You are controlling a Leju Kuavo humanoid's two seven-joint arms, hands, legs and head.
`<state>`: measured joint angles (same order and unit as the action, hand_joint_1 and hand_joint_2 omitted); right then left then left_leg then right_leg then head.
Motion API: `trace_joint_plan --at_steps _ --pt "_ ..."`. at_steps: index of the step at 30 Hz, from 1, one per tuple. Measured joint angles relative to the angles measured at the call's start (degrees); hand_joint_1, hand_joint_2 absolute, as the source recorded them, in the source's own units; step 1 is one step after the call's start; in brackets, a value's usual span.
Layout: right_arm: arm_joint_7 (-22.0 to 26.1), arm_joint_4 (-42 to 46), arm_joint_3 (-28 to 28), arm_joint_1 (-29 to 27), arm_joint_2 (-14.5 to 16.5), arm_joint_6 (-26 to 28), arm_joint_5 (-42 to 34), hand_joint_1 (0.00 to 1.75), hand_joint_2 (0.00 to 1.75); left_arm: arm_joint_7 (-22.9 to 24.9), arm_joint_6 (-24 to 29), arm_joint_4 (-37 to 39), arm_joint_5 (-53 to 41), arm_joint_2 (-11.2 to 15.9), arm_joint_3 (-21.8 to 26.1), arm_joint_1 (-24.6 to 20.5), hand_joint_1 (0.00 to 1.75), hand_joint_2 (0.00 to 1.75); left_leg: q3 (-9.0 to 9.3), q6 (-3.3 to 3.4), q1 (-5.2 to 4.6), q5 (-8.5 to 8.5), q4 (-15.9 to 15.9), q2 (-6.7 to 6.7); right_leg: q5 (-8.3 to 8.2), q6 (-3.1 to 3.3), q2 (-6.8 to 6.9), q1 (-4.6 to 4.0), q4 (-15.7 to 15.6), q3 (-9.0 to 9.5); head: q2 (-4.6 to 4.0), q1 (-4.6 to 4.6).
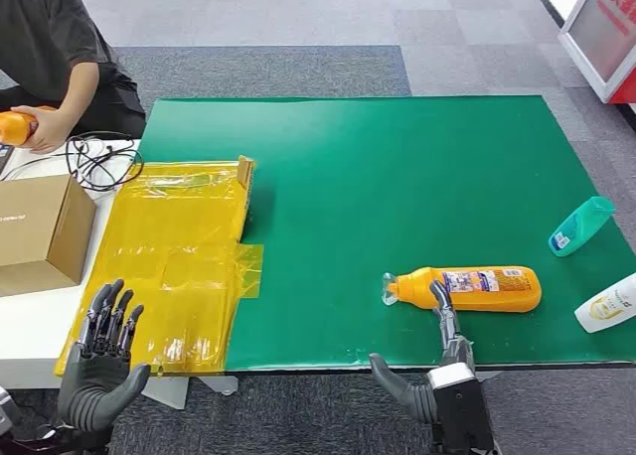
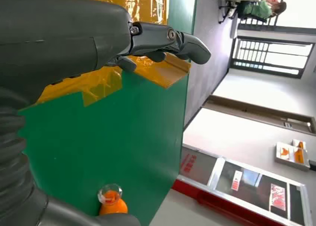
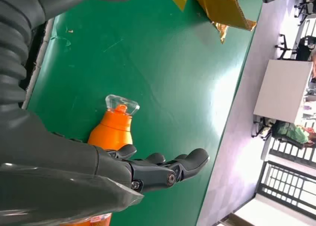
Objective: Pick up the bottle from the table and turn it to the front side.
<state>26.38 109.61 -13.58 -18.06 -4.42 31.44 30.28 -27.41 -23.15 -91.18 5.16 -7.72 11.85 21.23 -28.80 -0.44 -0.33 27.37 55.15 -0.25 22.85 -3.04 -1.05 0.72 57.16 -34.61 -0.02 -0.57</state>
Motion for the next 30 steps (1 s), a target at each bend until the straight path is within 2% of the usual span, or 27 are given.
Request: trace_joint_plan --at_steps 13,16,23,30 --pt "-0.9 0.0 -0.3 0.1 0.0 1.9 1.3 0.00 1.75 1.0 -2.2 0.4 -0.5 -0.7 1.0 -0.7 0.00 1.75 0.01 0.00 0.00 -0.01 0.0 0.00 0.00 0.00 0.00 0.00 0.0 0.01 0.00 0.01" --pt "-1.8 0.0 -0.3 0.3 0.0 3.1 4.2 0.00 1.75 2.1 -2.6 0.7 -0.4 -0.8 1.2 -0.8 0.00 1.75 0.01 0.00 0.00 0.00 0.0 0.00 0.00 0.00 0.00 0.00 0.0 0.01 0.00 0.01" --pt "-11.3 -0.3 0.9 2.2 -1.1 3.3 20.6 0.00 1.75 4.5 -3.7 2.8 -0.6 -0.6 1.8 -1.6 0.00 1.75 0.01 0.01 0.00 -0.01 0.0 0.00 -0.01 0.00 0.00 0.00 0.0 0.02 0.00 0.00" --pt "-19.3 -2.9 3.9 5.7 -6.2 -3.2 31.0 0.00 1.75 7.1 -6.6 7.4 -0.6 0.5 3.6 -2.9 0.00 1.75 0.02 0.01 -0.01 -0.01 0.0 0.00 -0.01 -0.01 0.00 0.01 0.0 0.02 0.00 0.01"
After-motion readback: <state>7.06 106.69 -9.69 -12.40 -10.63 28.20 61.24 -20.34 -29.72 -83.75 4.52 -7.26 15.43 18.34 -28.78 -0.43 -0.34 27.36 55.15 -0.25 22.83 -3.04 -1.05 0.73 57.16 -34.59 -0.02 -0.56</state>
